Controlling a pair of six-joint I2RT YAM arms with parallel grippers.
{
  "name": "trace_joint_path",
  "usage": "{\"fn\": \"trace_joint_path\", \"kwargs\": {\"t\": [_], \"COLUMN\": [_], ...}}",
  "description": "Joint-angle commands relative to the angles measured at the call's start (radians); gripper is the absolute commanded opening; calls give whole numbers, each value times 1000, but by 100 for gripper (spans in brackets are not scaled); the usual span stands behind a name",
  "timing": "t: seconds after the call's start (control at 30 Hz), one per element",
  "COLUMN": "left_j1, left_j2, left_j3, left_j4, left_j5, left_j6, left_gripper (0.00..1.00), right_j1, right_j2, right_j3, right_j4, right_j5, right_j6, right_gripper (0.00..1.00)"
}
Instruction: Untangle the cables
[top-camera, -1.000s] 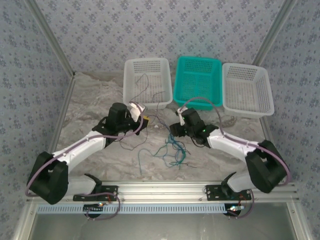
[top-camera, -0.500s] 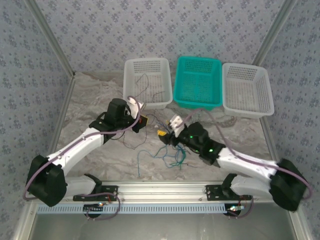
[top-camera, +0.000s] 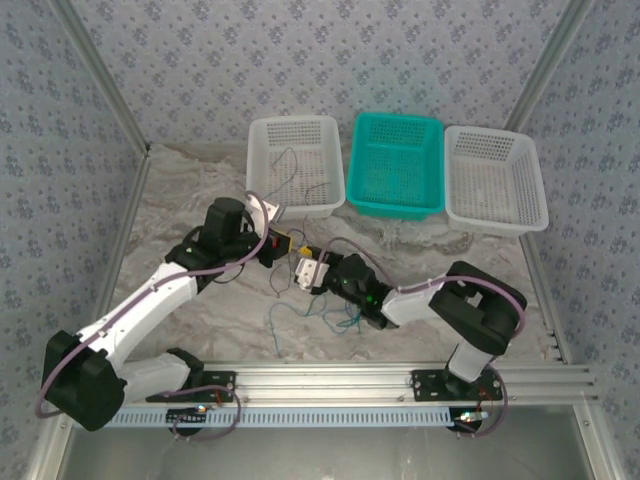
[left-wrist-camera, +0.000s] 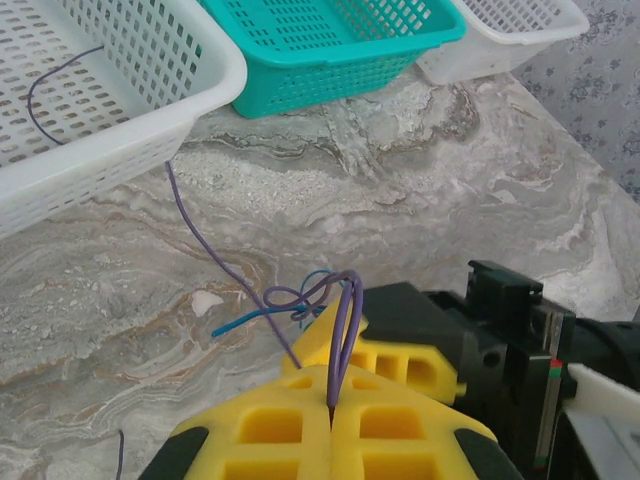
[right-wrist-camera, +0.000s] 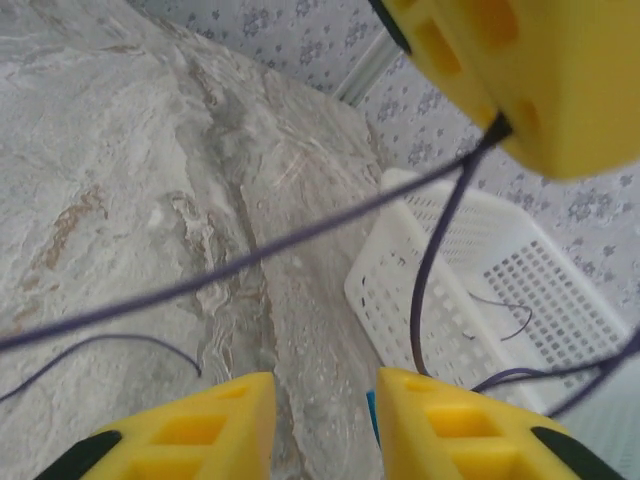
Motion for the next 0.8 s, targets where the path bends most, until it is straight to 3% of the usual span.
{"fn": "trace_joint_path", "kwargs": {"t": [0.0, 0.53, 0.7, 0.77], "left_j1": [-6, -4, -4, -4], "left_j2": [-29, -21, -19, -19], "left_j3": [-3, 5, 10, 14], "left_j4": [-21, -19, -23, -26], "left_j5": [-4, -2, -10, -11], "left_j6": [-3, -6, -1, 1], "left_gripper": [0, 0, 0, 0], "right_j1": [6, 9, 10, 13], "right_j2": [25, -97, -109, -113], "right_j3": [39, -34, -22, -27], "right_j4": [139, 113, 63, 51], "right_j5": [29, 7, -106, -95], "right_j6": [-45, 33, 41, 49], "right_gripper": [31, 35, 37, 37]}}
